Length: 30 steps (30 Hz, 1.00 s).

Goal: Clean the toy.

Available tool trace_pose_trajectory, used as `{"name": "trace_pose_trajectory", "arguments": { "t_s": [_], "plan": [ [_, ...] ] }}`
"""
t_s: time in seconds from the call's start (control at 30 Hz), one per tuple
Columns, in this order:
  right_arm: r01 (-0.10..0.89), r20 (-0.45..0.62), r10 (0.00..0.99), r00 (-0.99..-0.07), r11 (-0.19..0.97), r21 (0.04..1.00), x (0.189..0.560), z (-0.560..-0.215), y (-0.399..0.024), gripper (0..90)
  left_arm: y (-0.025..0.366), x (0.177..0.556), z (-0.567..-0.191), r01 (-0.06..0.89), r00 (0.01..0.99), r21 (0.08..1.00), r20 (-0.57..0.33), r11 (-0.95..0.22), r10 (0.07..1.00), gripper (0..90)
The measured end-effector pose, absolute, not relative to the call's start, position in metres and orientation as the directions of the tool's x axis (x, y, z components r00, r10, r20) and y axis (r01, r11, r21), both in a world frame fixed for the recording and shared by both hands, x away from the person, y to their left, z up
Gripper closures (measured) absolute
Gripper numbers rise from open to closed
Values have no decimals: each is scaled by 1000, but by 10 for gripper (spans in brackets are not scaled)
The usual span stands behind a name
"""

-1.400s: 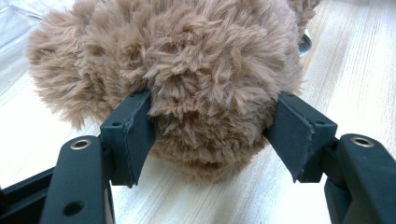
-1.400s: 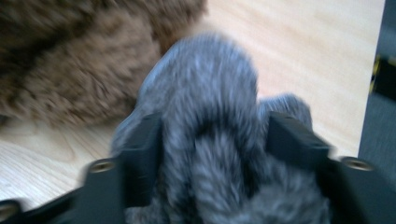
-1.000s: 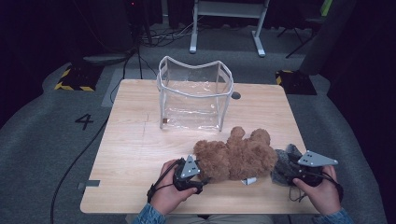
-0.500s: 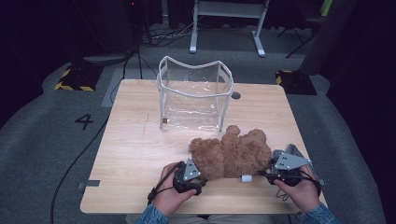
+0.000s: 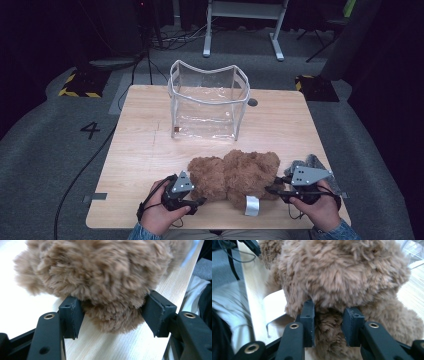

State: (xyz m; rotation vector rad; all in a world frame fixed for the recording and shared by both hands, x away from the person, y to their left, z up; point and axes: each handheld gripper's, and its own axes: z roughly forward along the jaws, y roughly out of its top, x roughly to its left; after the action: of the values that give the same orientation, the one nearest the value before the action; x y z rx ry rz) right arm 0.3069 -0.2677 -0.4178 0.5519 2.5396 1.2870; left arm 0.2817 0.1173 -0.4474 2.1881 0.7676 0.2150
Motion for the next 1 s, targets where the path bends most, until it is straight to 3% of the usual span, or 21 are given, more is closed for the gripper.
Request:
{"name": "trace_pose_trajectory", "arguments": {
  "t_s": [0.17, 0.4, 0.57, 0.7, 0.8, 1.0],
  "plan": [
    [210, -72, 459, -886, 534, 819, 316, -419, -262, 672, 122, 285, -452, 445, 776, 765, -69, -466, 627, 361],
    [264, -69, 549, -833, 505, 822, 335, -435, -259, 558, 125, 290, -455, 421, 747, 801, -40, -426, 664, 304],
    [272, -35, 522, -852, 498, 823, 337, -441, -247, 558, 127, 289, -452, 417, 752, 801, -38, -430, 658, 328],
    [258, -37, 501, -864, 504, 824, 336, -443, -239, 500, 134, 288, -449, 420, 742, 809, -45, -411, 669, 327],
    [261, -41, 520, -853, 494, 829, 334, -437, -248, 377, 135, 289, -449, 419, 738, 811, -41, -409, 674, 321],
    [329, -74, 631, -772, 497, 803, 322, -421, -295, 323, 135, 289, -446, 401, 735, 823, -28, -401, 678, 310]
  ]
}}
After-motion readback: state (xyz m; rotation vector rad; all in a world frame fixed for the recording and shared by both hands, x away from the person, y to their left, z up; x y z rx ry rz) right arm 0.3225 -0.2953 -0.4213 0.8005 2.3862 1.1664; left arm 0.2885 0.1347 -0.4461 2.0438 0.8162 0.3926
